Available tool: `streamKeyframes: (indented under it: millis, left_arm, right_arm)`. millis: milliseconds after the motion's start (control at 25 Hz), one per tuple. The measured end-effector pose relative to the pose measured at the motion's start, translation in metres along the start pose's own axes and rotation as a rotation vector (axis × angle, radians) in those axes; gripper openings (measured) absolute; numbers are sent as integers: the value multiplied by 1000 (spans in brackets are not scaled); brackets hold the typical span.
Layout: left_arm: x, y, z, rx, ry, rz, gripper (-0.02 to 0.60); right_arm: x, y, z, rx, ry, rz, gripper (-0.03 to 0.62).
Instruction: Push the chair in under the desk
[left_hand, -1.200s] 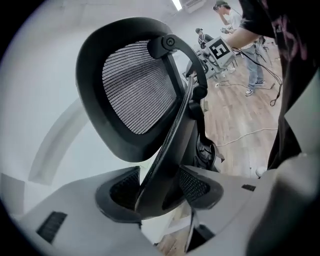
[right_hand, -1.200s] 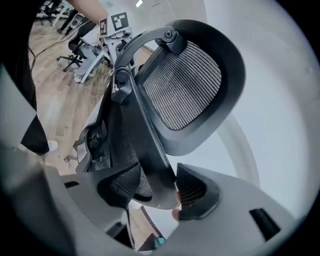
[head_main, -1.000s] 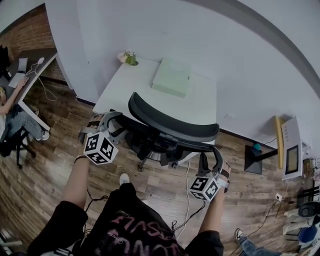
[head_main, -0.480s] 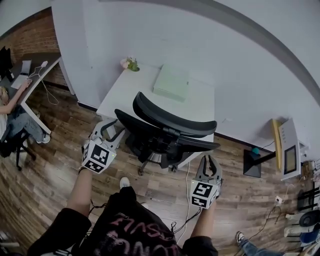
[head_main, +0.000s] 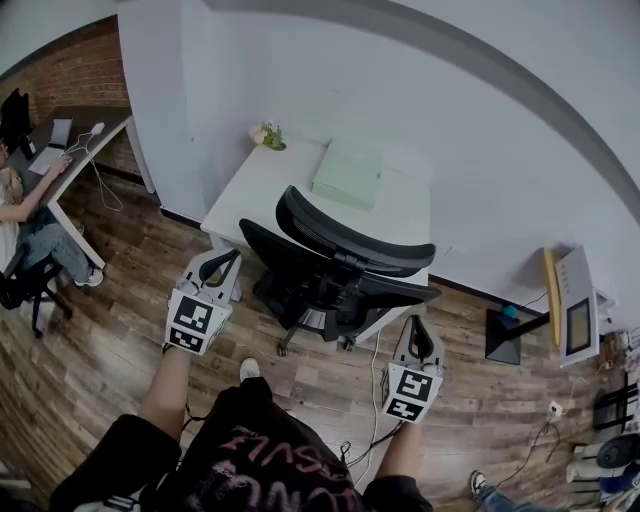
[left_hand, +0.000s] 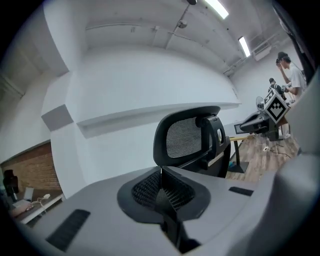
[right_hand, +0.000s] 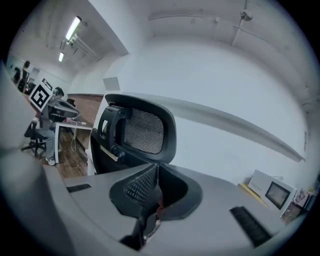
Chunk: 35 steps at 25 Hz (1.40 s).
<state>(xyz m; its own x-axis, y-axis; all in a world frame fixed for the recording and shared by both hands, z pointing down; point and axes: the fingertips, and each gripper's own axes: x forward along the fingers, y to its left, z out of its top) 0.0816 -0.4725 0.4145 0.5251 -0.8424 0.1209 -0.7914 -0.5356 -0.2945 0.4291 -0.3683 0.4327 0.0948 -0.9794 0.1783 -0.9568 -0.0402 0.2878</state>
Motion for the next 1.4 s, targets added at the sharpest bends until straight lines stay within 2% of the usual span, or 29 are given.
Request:
streamKeyframes:
  millis: [80, 200, 480, 960, 1400]
  left_arm:
    - [-4, 0, 5, -27, -20, 6, 18]
    - [-9, -1, 12, -28, -42, 11, 15]
    - [-14, -5, 23, -85, -82, 11, 14]
    - [-20, -2, 33, -91, -86, 33, 14]
    - [-24, -10, 38, -75, -81, 43, 14]
  right_arm:
    - [-5, 1, 3, 47, -13, 0, 31]
    - [-10, 1, 6, 94, -26, -8, 31]
    - [-17, 0, 5, 96, -32, -27, 29]
    - [-29, -24, 16, 101, -58, -68, 26]
    - [-30, -18, 12, 84, -58, -33, 26]
